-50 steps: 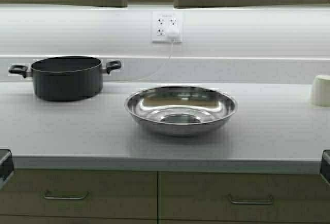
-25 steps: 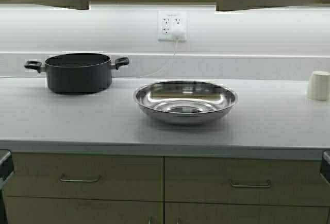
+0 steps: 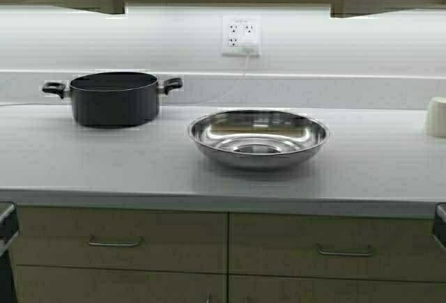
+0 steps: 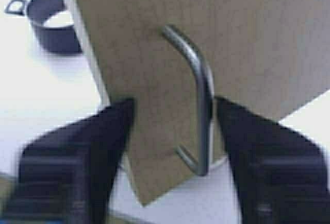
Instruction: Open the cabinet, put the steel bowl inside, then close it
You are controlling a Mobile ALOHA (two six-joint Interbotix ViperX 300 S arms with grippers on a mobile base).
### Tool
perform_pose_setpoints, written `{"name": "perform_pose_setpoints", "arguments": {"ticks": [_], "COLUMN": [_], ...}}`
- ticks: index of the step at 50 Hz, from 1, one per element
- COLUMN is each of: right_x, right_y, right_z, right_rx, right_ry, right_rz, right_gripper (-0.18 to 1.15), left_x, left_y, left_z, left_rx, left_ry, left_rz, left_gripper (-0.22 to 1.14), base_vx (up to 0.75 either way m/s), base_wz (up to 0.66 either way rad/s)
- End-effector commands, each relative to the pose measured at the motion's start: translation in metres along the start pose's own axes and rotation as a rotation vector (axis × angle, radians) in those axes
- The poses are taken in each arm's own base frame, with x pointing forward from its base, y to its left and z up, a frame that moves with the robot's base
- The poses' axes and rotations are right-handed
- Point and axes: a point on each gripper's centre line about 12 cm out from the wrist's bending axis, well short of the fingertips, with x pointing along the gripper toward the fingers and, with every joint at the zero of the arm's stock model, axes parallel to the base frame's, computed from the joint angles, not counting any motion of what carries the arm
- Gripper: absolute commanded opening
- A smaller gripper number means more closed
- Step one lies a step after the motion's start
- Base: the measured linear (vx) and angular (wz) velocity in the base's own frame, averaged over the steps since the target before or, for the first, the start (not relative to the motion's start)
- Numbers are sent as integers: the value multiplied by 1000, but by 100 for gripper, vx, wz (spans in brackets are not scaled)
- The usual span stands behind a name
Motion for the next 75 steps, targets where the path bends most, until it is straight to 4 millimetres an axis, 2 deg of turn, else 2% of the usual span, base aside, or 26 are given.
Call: {"name": "perform_pose_setpoints", "arguments": {"ticks": [1, 6, 9, 12, 14, 17, 20, 22, 25, 29, 34, 43, 52, 56, 63, 75], "right_x": [-12, -20, -26, -30, -33, -35, -36, -35, -33, -26, -9, 33, 76, 94, 115, 120], "right_y": [1, 8, 12, 16, 18, 24, 34, 41, 55, 79, 99, 111, 122, 121, 105, 71], "right_z": [1, -5, -7, -8, -8, -8, -7, -4, -1, 2, 1, 1, 9, 6, -1, -10], "right_rx": [-67, -114, -93, -61, -37, -31, -45, -56, -68, -92, -105, -99, -106, -102, -87, -64], "right_ry": [41, 133, 178, 211, 215, 212, 204, 186, 156, 124, 108, 119, 117, 129, 152, 174], "right_rz": [23, 79, 112, 139, 148, 170, 207, 235, 284, 358, 394, 359, 332, 310, 249, 162], "right_gripper": [96, 89, 79, 62, 47, 22, 1, -5, -1, 9, 9, 8, 8, 8, 8, 8], "left_x": [-8, -16, -19, -22, -25, -28, -29, -30, -29, -26, -20, 1, 21, 31, 53, 97], "left_y": [1, -1, -2, -4, -7, -15, -23, -29, -38, -46, -53, -72, -92, -101, -111, -131], "left_z": [2, 2, 2, 1, 1, 2, 6, 8, 11, 13, 13, 9, -1, -4, -2, 8], "left_rx": [-4, 0, 1, -4, -2, -2, -5, -4, -6, -7, -10, -18, -18, -28, -44, -32], "left_ry": [-10, 8, 39, 76, 91, 82, 67, 55, 43, 27, 17, 36, 42, 46, 28, 10], "left_rz": [-2, -18, -35, -54, -71, -103, -136, -159, -193, -218, -230, -266, -292, -300, -296, -302], "left_gripper": [90, 76, 58, 30, 9, -13, -8, 0, 8, 5, 3, 3, 3, 3, 3, 3], "base_vx": [-1, -1, -1, 0, -1, -1, -1, -1, -1, 0, 0, 0, 0, 0, 0, 0], "base_wz": [-3, -3, 1, 0, 0, 0, 0, 1, 1, 0, 0, 0, 0, 0, 0, 0]}}
